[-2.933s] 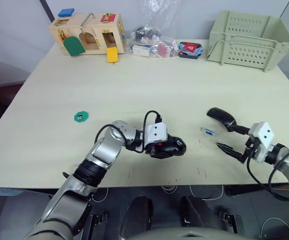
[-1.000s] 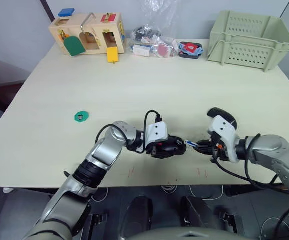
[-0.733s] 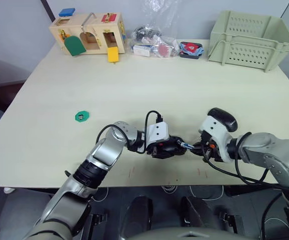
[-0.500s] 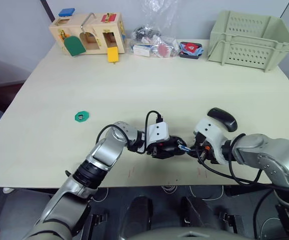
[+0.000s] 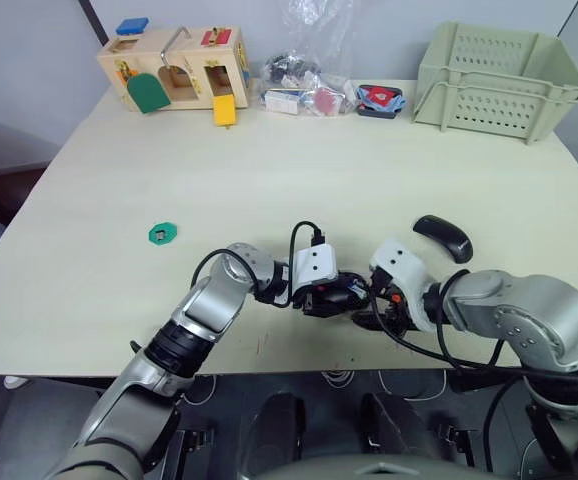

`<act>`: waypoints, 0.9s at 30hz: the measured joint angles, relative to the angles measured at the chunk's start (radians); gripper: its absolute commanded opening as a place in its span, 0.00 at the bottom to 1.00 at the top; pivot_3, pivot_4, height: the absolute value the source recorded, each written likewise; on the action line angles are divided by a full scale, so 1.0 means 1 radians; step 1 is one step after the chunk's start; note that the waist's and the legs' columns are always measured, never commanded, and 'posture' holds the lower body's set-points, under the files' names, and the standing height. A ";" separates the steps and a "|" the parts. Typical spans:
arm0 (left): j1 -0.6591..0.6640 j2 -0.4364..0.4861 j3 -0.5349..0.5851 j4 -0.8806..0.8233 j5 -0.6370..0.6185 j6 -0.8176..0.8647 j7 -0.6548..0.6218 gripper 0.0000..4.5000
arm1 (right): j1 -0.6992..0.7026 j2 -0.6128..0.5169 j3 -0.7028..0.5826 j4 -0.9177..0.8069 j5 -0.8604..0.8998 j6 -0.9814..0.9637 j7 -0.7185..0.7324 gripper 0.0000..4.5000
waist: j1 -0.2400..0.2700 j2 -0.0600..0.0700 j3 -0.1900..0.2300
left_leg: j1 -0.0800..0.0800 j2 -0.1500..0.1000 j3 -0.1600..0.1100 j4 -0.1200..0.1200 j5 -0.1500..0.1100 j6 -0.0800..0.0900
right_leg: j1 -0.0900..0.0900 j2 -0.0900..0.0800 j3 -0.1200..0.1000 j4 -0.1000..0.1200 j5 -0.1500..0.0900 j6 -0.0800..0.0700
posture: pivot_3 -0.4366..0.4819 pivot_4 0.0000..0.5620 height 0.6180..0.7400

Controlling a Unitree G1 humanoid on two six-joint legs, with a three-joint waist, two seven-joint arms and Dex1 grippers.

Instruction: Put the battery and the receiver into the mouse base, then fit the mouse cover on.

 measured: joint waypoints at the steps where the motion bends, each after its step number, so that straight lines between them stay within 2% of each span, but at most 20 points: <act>1: -0.001 -0.002 -0.002 0.000 0.000 -0.001 0.001 0.67 | 0.008 -0.018 -0.005 0.005 -0.006 -0.009 0.000 0.93 | 0.002 0.000 0.000 | -0.001 0.000 0.000 0.000 0.000 0.000 | 0.000 0.000 0.000 0.000 0.000 0.000 | 0.48 0.27 1.00; 5: -0.001 -0.002 -0.002 -0.001 -0.001 -0.003 -0.004 0.67 | 0.069 -0.107 -0.057 0.003 -0.007 -0.089 0.038 0.93 | 0.002 0.000 0.000 | -0.002 -0.001 0.000 -0.001 0.000 0.000 | 0.000 -0.001 0.000 -0.002 0.000 0.000 | 0.48 0.27 1.00; 9: -0.001 -0.002 -0.001 0.001 0.000 -0.004 -0.003 0.67 | 0.129 -0.138 -0.073 -0.006 -0.009 -0.194 0.072 0.93 | 0.002 0.000 0.000 | -0.001 0.000 0.000 -0.001 0.000 0.000 | 0.000 0.000 -0.001 -0.002 0.000 0.000 | 0.48 0.27 1.00; 10: -0.001 -0.004 -0.002 0.001 0.000 -0.005 -0.002 0.67 | 0.167 -0.138 -0.089 -0.009 -0.012 -0.274 0.095 0.93 | 0.003 0.000 0.000 | -0.002 0.000 -0.001 -0.001 0.000 0.000 | 0.000 0.000 -0.001 -0.002 0.000 0.000 | 0.48 0.27 1.00; 13: -0.001 -0.004 -0.002 0.002 -0.001 -0.009 -0.004 0.67 | 0.276 -0.137 -0.118 -0.011 -0.034 -0.500 0.168 0.73 | 0.002 0.000 0.000 | -0.002 -0.001 0.000 -0.001 0.000 0.000 | 0.000 0.000 -0.001 -0.003 -0.001 0.001 | 0.48 0.27 1.00; 19: -0.009 -0.009 -0.003 0.023 -0.002 -0.024 -0.010 0.67 | 0.387 -0.109 -0.122 0.085 -0.122 -0.868 0.266 0.05 | 0.004 0.000 0.000 | -0.001 -0.001 0.000 0.000 0.000 0.000 | 0.000 -0.001 0.000 -0.003 -0.002 0.004 | 0.48 0.27 1.00; 20: -0.009 -0.009 -0.002 0.025 -0.002 -0.025 -0.011 0.67 | 0.401 -0.097 -0.116 0.106 -0.137 -0.914 0.276 0.00 | 0.004 0.000 0.000 | -0.001 -0.001 0.000 0.000 0.000 0.000 | 0.000 -0.001 0.000 -0.003 -0.002 0.004 | 0.48 0.27 1.00; 27: -0.015 -0.011 -0.003 0.035 -0.002 -0.031 -0.017 0.67 | 0.447 -0.026 -0.085 0.234 -0.201 -1.173 0.343 0.00 | 0.004 0.000 0.000 | -0.001 -0.001 0.000 0.000 0.000 0.000 | 0.000 0.000 0.000 -0.002 -0.003 0.003 | 0.48 0.27 1.00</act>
